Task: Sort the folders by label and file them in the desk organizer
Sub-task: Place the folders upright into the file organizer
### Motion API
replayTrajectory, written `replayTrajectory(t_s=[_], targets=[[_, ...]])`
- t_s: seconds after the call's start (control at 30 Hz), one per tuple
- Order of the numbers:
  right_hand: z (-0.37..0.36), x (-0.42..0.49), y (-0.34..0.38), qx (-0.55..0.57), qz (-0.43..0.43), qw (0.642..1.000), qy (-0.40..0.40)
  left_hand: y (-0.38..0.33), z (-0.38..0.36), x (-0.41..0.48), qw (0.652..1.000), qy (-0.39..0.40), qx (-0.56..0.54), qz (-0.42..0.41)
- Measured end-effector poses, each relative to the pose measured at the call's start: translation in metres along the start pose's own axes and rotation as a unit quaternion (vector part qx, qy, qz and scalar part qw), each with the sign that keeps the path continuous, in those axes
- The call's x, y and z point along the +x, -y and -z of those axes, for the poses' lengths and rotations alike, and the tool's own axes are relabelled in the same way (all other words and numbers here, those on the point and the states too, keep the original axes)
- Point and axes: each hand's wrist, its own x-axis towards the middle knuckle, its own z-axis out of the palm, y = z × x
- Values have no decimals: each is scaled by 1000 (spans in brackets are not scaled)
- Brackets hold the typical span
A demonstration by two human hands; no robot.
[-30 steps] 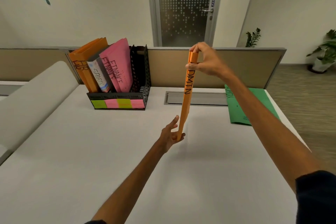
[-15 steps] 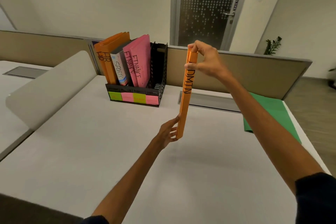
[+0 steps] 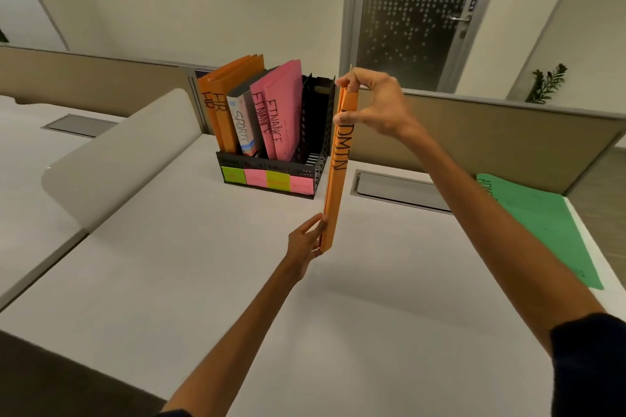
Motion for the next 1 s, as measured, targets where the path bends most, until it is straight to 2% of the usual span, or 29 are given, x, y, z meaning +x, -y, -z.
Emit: replayTrajectory(t_s=[0.23, 0.57, 0.8, 1.0], targets=[[-22, 36, 16, -30, 11, 999, 10, -18, 27, 30, 999, 20, 32, -36], [-57, 95, 50, -52, 38, 997, -40, -75, 81, 87, 992, 93, 36, -76], [-61, 133, 60, -44, 59, 994, -87, -100, 89, 115, 992, 84, -1, -95], [-78, 168, 34, -64, 3, 995, -81, -110, 91, 139, 994, 92, 11, -61]])
